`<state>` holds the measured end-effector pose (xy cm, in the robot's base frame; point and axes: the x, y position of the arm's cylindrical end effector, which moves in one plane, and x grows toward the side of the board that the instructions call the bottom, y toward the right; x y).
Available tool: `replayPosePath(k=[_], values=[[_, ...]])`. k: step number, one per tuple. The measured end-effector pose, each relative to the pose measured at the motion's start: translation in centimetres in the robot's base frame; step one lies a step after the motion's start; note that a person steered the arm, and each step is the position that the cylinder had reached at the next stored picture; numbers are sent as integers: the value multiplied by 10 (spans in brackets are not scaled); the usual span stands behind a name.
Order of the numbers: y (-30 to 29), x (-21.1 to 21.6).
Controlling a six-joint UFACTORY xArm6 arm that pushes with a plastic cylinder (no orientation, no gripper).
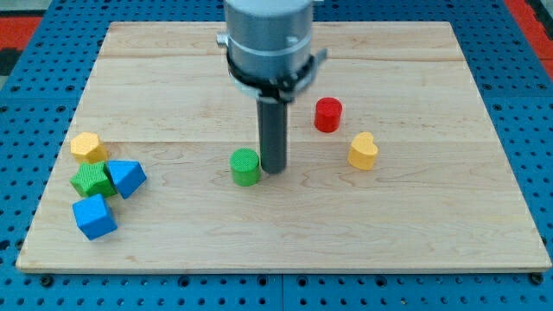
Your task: Push the green circle to the left of the red star
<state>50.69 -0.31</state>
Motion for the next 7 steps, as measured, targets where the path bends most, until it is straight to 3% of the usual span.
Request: replayPosePath(k=[1, 3, 4, 5, 7], values=[[-21, -4], [-51, -63], [-40, -30], [-68, -29], [-108, -118]])
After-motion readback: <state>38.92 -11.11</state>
